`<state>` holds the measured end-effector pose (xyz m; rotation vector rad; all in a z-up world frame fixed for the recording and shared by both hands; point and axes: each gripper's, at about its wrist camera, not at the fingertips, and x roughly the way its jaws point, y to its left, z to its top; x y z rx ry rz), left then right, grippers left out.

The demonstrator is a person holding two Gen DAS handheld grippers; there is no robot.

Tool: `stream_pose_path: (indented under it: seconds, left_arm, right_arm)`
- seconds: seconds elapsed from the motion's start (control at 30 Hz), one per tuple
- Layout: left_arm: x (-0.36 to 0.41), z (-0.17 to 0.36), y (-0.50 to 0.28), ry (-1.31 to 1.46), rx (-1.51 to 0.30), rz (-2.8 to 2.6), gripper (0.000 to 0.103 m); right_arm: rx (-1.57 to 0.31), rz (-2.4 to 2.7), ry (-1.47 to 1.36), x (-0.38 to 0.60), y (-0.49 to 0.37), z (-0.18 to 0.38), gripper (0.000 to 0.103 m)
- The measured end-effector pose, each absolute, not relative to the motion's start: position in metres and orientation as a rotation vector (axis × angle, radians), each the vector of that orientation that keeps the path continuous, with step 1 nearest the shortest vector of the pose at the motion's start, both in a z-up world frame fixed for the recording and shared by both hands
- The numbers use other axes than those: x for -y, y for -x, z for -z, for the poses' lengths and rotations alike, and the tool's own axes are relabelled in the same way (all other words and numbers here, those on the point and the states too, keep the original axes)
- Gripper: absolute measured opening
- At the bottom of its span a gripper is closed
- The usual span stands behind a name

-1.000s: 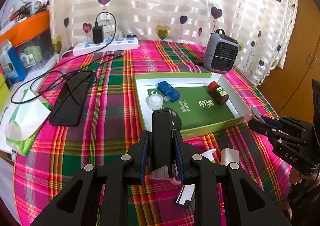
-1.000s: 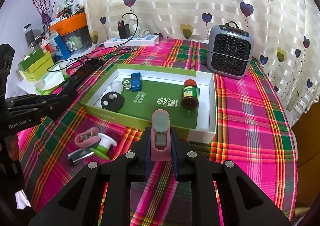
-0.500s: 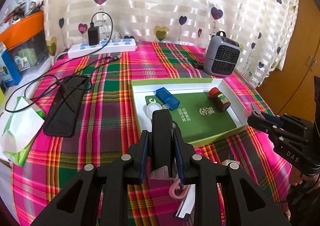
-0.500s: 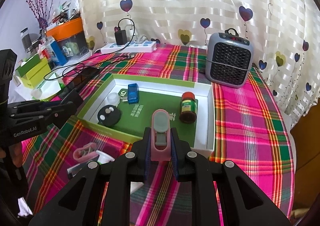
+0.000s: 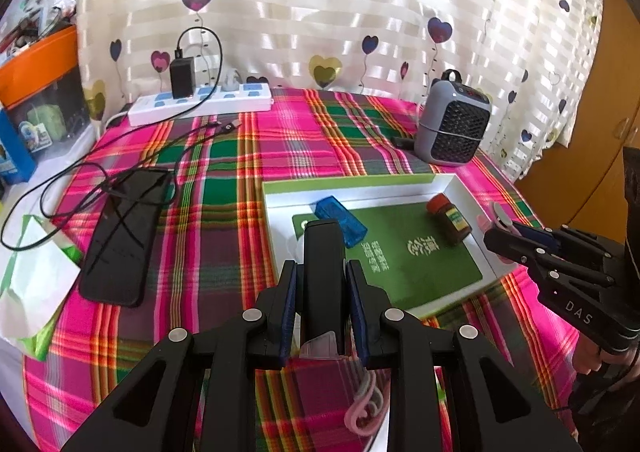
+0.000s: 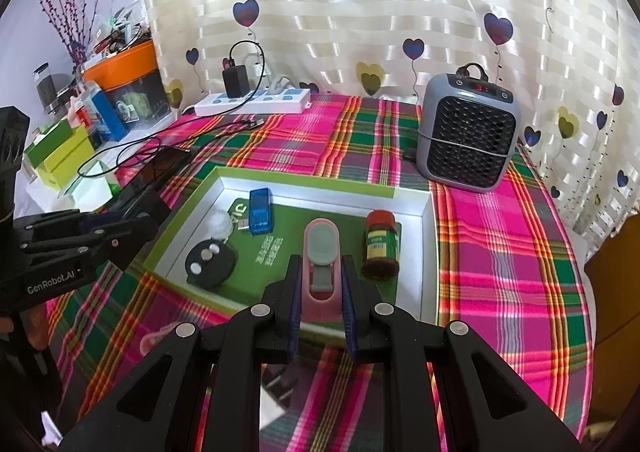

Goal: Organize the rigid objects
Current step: 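Lift the silver clip and pink holder and carry them over the green box, then lower the silver clip and pink holder into the box and open both grippers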

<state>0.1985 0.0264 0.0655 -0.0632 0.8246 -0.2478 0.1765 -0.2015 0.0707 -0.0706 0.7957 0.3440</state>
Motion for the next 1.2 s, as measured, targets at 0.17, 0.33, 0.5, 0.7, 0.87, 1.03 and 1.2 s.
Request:
stream_pose_path:
  seconds: [0.17,0.33,0.5,0.7,0.87,1.03,1.2]
  left_arm:
    - [-0.024,-0.063,-0.216,0.054,-0.837,0.248,0.023]
    - [-0.02,-0.057,-0.23,0.039,-0.849,0.247,0.023]
    - [-0.018,-0.05,-0.243,0.034,-0.869,0.247,0.023]
    - [-0.019,-0.043,-0.255,0.042,-0.884,0.236,0.023]
    - [-0.018,-0.04,-0.263,0.037,-0.896,0.233,0.023]
    - [-0.016,-0.035,-0.269,0.034,-0.907,0.238,0.023]
    - [-0.015,-0.03,-0.274,0.027,-0.915,0.239,0.023]
  right_arm:
    - [-0.811,-0.348,0.068,0.198,-0.19,-0.067,0.018]
    - [-0.83,-0.346,0.054,0.195,-0.205,-0.06,0.018]
    - [-0.855,-0.344,0.041,0.193,-0.22,-0.052,0.018]
    - [-0.885,-0.345,0.034,0.189,-0.237,-0.041,0.018]
    - [-0.908,-0.345,0.029,0.188,-0.246,-0.032,0.018]
    - [-0.92,-0.345,0.033,0.186,-0.253,-0.028,0.018]
    - [-0.927,-0.347,0.034,0.185,-0.257,-0.025,0.018]
